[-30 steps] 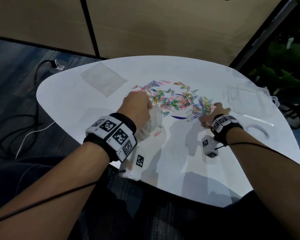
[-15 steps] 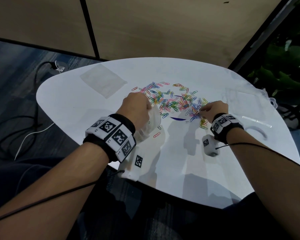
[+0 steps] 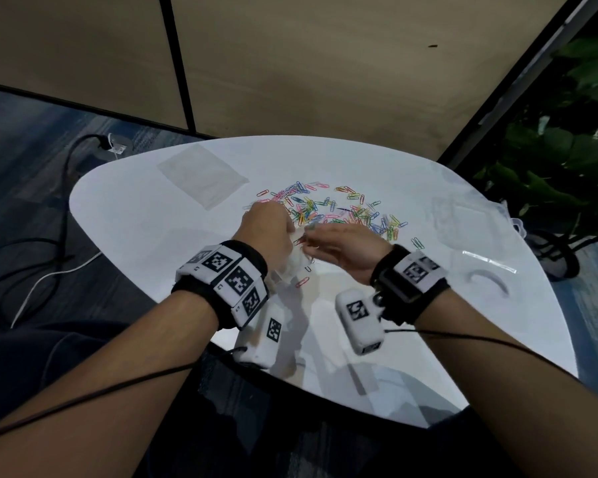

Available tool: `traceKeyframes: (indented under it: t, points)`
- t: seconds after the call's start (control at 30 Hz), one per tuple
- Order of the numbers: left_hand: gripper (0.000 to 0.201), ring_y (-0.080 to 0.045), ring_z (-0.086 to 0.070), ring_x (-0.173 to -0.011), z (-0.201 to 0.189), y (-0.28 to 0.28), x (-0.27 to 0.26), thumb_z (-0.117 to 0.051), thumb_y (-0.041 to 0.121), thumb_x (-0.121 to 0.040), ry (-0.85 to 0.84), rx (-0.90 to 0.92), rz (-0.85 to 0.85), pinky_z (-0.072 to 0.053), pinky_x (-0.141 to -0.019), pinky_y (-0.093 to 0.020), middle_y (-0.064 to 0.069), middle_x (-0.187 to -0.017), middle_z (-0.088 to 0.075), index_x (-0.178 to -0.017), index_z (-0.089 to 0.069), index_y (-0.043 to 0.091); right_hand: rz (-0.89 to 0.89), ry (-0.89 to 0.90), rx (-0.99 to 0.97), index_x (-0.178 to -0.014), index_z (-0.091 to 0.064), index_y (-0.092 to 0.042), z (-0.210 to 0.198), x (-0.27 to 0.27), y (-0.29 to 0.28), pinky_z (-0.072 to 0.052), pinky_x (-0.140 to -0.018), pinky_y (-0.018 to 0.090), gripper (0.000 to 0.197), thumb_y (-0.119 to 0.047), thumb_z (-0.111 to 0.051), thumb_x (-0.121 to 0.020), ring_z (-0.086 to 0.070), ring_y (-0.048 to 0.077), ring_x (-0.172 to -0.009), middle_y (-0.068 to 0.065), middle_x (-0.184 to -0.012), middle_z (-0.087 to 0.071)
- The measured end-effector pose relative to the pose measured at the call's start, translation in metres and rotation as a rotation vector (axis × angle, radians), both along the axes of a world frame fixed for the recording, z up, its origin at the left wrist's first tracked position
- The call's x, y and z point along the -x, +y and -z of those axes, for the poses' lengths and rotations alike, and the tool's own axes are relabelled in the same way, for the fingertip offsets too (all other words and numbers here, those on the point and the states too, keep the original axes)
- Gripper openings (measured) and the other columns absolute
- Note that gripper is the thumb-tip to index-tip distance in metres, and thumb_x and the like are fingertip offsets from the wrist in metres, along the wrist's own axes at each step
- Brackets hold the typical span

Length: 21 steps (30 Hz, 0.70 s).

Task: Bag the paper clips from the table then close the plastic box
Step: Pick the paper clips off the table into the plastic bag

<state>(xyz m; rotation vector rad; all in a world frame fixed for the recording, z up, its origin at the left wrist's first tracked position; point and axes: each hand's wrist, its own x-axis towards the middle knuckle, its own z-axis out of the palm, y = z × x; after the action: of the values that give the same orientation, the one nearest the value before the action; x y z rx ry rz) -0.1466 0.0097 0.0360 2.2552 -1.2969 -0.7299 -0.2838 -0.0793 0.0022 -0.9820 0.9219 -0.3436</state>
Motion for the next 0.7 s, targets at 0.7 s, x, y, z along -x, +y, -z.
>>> traceKeyframes:
  t: [0.7]
  points:
    - [0.03, -0.027, -0.072, -0.098, -0.005, 0.003, -0.004, -0.056, -0.001, -0.089, 0.034, 0.013, 0.022, -0.057, -0.094, -0.035, -0.009, -0.111, -0.074, -0.106, -0.077, 0.01, -0.243, 0.359, 0.51, -0.096, -0.072, -0.006, -0.014, 0.02, -0.027, -0.061, -0.074, 0.039, 0.019, 0.005, -0.058, -0.089, -0.068, 0.025, -0.081, 0.014, -0.089, -0.071]
